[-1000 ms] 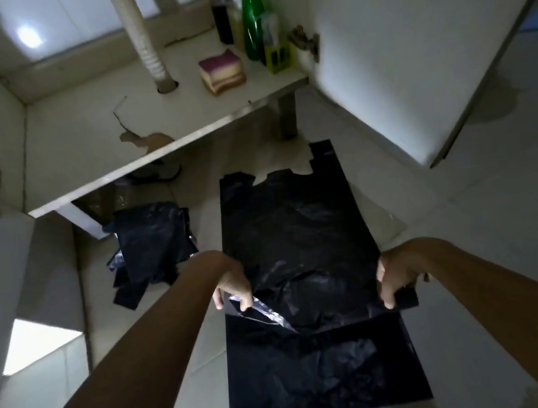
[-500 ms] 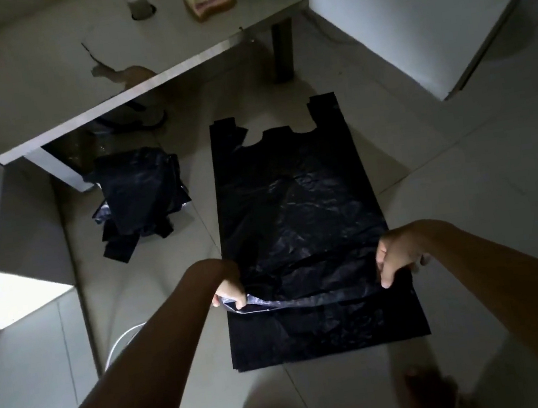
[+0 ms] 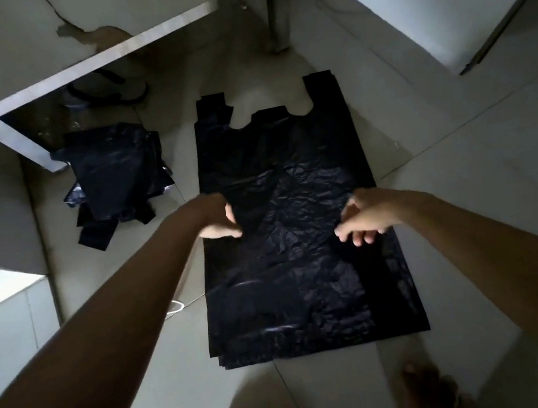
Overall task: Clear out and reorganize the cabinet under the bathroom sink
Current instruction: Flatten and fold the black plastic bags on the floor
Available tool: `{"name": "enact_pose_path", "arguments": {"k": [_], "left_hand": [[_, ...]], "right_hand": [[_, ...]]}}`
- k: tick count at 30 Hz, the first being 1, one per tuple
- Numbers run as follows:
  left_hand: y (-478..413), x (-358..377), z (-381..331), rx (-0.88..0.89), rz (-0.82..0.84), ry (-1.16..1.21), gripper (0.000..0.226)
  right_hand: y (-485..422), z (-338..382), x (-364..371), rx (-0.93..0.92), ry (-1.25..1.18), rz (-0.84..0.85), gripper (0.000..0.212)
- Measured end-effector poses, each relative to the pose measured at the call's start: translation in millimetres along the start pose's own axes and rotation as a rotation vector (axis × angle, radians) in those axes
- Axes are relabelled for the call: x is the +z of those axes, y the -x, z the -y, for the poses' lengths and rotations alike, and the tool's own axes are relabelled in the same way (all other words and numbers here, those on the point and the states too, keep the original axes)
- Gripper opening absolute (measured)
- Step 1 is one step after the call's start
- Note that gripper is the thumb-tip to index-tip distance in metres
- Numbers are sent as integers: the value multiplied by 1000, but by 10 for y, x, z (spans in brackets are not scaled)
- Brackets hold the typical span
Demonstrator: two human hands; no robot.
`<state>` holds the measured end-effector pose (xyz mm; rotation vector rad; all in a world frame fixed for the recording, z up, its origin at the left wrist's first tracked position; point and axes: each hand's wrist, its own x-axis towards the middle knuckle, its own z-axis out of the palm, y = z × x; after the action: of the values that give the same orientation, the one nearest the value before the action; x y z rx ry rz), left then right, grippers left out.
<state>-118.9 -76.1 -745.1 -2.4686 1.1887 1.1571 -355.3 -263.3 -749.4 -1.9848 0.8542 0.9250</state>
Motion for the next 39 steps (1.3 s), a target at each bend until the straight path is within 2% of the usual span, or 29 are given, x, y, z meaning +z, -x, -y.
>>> {"name": "enact_pose_path", "arguments": {"k": [2, 4, 6, 8, 11, 15, 18, 20, 23, 27, 31, 34, 39], "left_hand": [[-211, -91, -32, 10, -263, 18, 22], [-468, -161, -16, -9, -434, 107, 27], [-730, -239, 61, -47, -522, 180, 38], [-963, -327, 145, -99, -569, 257, 48], [-1240, -478, 215, -150, -648, 351, 54], [-1544, -697, 196, -226, -688, 392, 71], [-1700, -809, 83, -369, -644, 419, 91], [-1764, -855, -9, -492, -641, 400, 93], [-1862, -872, -60, -581, -719, 379, 85], [-1907, -937, -75, -595, -813, 366, 73], [-1913, -1059, 7, -584, -817, 422, 50], [-1961, -1145, 120, -531, -773, 474, 20], [-2092, -1299, 318, -469, -685, 628, 20]], "right_hand": [[-227, 83, -66, -150, -24, -336, 16], [-559, 135, -78, -218, 68, -649, 20], [-872, 161, -84, -247, 206, -885, 37], [-1112, 160, -100, -254, 309, -1012, 50], [-1370, 72, -29, -230, 376, -988, 61], [-1503, -40, 158, -191, 329, -997, 63], [-1499, -42, 154, -183, 332, -1006, 63], [-1495, -40, 142, -173, 340, -999, 64], [-1466, -38, 157, -166, 345, -988, 64], [-1440, -19, 142, -163, 336, -981, 65], [-1421, -13, 129, -164, 328, -972, 65], [-1407, -5, 117, -157, 335, -967, 65], [-1404, 1, 107, -156, 324, -961, 65]]}}
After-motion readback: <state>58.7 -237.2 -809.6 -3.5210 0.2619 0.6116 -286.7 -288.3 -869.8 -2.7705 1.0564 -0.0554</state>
